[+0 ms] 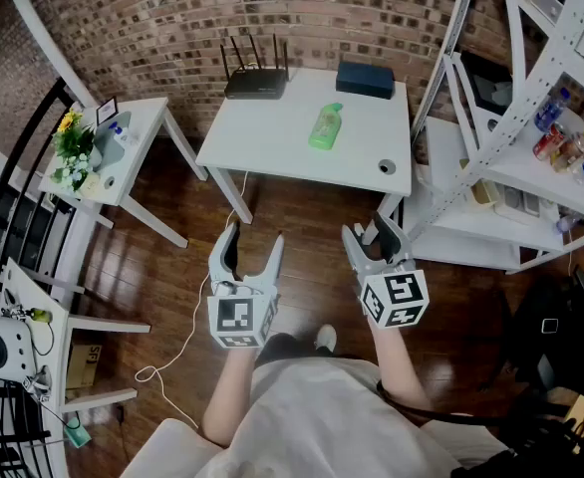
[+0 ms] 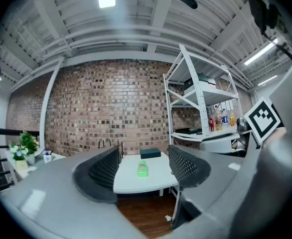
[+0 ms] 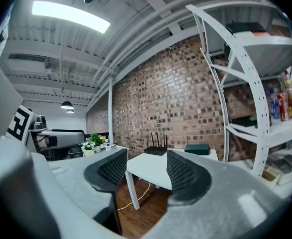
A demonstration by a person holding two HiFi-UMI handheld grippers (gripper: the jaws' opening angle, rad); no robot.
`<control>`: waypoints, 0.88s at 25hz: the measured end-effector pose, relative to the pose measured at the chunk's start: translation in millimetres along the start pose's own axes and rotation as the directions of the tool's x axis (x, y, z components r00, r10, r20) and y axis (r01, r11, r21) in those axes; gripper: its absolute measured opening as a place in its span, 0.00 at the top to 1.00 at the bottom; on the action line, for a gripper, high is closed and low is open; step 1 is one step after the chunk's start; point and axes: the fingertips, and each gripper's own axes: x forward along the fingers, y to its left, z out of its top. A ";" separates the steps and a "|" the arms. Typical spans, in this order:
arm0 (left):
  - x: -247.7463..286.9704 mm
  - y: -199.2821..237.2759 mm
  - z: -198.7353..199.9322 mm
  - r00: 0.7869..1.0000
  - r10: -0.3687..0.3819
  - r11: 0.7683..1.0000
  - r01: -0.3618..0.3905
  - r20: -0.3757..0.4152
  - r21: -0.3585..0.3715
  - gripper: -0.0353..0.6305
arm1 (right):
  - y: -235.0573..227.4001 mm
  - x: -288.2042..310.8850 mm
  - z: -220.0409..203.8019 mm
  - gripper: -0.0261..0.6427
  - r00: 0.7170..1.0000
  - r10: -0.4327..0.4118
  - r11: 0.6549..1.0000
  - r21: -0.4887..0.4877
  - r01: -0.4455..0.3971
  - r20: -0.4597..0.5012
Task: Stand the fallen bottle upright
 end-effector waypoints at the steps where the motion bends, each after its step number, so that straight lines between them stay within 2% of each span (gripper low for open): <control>1: 13.5 -2.6 -7.0 1.000 -0.014 1.000 0.014 -0.018 -0.005 0.46 | -7.8 11.1 -10.5 0.61 0.999 0.005 1.000 0.014 -0.004 -0.038; 3: 39.3 -5.8 -19.4 0.998 -0.035 0.999 0.035 -0.045 -0.005 0.48 | -22.4 32.5 -27.7 0.61 0.995 0.016 0.999 0.032 -0.013 -0.098; 6: 83.0 -2.7 -30.9 0.996 -0.061 0.998 0.062 -0.061 0.015 0.48 | -48.9 63.3 -34.4 0.61 0.993 0.002 0.999 0.039 0.003 -0.119; 12: 204.7 19.2 -44.1 0.985 -0.161 0.987 0.161 -0.067 -0.018 0.50 | -126.5 144.3 -29.8 0.61 0.986 -0.104 0.993 0.036 0.109 -0.134; 15: 280.3 33.1 -40.4 0.974 -0.217 0.976 0.217 -0.065 -0.020 0.50 | -170.4 199.4 -15.4 0.61 0.972 -0.163 0.987 -0.021 0.162 -0.167; 19: 366.0 70.0 -31.6 0.963 -0.258 0.966 0.257 -0.077 -0.013 0.51 | -186.6 281.2 15.6 0.61 0.974 -0.144 0.989 -0.070 0.134 -0.173; 22: 421.7 89.1 -26.0 0.952 -0.297 0.955 0.296 -0.069 -0.016 0.51 | -198.1 336.7 18.4 0.61 0.970 -0.135 0.988 -0.102 0.116 -0.202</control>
